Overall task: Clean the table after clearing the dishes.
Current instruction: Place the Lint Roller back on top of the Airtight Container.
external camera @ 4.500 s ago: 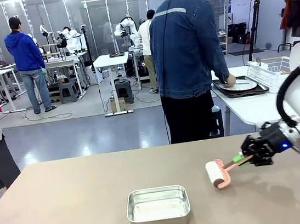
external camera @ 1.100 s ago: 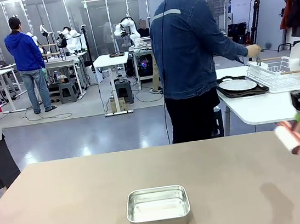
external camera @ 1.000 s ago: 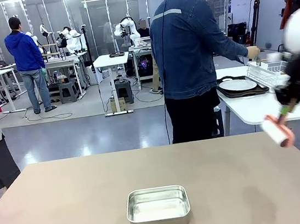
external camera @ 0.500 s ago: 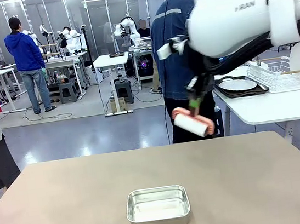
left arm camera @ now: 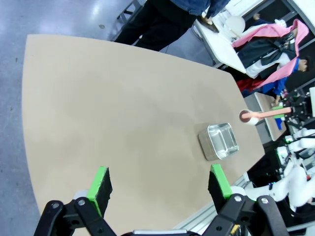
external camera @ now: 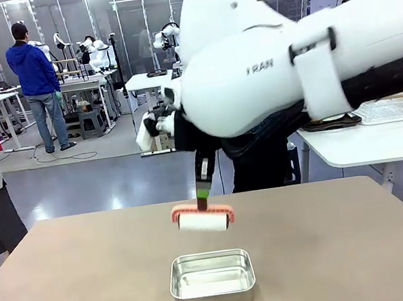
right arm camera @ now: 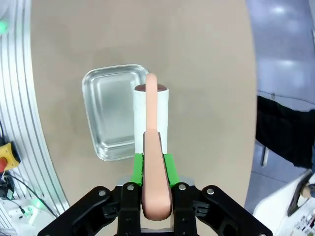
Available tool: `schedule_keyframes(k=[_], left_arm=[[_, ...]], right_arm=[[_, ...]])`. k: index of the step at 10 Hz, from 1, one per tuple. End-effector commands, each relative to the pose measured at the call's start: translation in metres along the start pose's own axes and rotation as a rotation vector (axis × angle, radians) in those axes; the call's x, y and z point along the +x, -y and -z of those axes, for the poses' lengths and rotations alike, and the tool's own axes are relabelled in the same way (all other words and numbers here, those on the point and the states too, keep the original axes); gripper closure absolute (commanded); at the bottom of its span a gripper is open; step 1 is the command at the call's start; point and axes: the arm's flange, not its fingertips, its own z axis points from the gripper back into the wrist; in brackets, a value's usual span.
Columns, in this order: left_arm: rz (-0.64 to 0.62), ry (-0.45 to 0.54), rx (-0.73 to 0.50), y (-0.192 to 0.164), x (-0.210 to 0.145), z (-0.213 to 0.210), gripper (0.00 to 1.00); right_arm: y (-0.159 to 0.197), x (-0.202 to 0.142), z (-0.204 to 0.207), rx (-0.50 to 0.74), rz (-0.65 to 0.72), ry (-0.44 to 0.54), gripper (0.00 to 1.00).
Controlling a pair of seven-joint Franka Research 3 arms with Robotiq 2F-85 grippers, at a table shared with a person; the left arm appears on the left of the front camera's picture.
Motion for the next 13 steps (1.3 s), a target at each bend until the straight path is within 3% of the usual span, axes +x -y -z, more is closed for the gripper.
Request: schedule_keyframes(k=[1, 6, 13], left_arm=[[-0.006, -0.006, 0.013, 0.001, 0.000, -0.001, 0.00], [-0.006, -0.006, 0.013, 0.001, 0.000, -0.001, 0.00], [-0.006, -0.006, 0.013, 0.001, 0.000, -0.001, 0.00]], right_arm=[[0.000, -0.006, -0.004, 0.008, -0.036, 0.001, 0.80], [0.003, 0.000, 0.004, 0.007, -0.013, -0.005, 0.80], [0.027, 0.019, 0.086, 0.264, -0.023, -0.116, 0.80]])
